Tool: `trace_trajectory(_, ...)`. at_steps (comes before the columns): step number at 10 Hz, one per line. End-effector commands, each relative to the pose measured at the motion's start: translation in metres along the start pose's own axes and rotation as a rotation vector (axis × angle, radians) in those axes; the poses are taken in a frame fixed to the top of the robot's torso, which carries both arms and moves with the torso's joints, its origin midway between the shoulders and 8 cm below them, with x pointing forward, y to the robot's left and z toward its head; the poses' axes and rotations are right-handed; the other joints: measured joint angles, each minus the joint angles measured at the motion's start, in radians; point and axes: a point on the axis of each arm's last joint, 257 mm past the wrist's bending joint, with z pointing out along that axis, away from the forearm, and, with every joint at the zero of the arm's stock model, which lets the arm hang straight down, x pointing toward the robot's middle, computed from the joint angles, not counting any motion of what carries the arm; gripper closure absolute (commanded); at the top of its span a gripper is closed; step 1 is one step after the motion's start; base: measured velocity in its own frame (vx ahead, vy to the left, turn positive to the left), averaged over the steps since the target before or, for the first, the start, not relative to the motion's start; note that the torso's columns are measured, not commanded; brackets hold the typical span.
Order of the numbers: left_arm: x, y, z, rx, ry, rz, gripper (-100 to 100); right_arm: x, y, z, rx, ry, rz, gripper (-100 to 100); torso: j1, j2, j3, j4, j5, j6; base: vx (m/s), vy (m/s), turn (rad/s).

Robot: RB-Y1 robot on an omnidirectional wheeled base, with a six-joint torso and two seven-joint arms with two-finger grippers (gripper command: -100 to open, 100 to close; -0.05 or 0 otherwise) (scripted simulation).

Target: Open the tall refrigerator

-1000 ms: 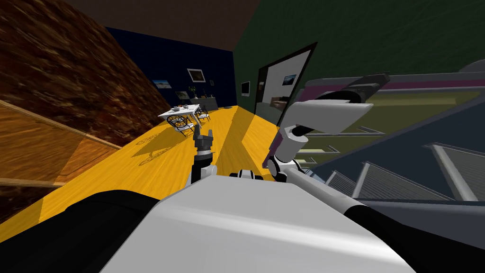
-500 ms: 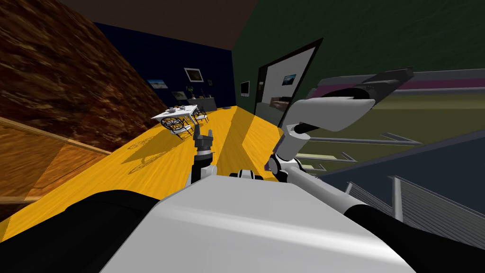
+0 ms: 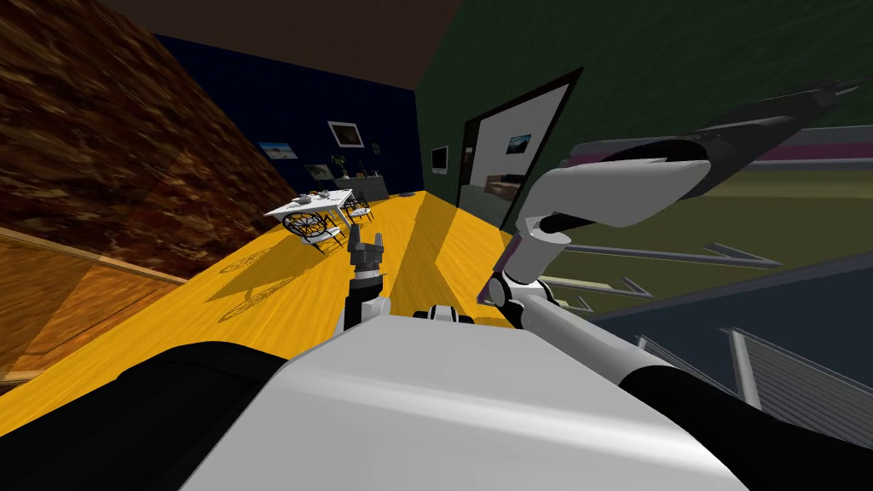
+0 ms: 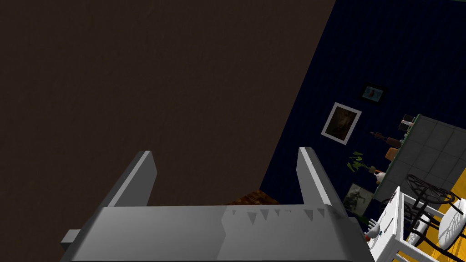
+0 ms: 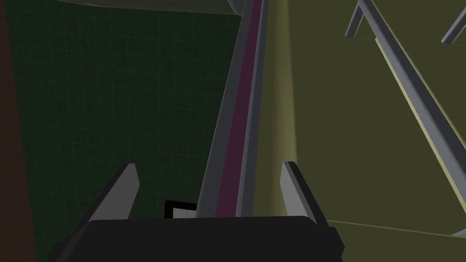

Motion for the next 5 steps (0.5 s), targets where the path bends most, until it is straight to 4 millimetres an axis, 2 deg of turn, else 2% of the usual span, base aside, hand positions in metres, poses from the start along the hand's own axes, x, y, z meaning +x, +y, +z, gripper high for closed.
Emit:
trace_trajectory(1,0.0,0.0,0.0,0.0,0.0,0.0,0,0.011,-0.006,0.01,-0.022,0.052,-0.024,-100,0.001,-0.003,-0.002,-0.001,0.0,0.0,0.076,0.026,-0.032)
trace_trajectory(5,0.0,0.0,0.0,0.0,0.0,0.0,0,0.027,-0.008,0.023,-0.103,0.113,-0.057,-100,0.0,0.0,0.0,0.0,0.0,0.0,0.109,0.028,-0.053)
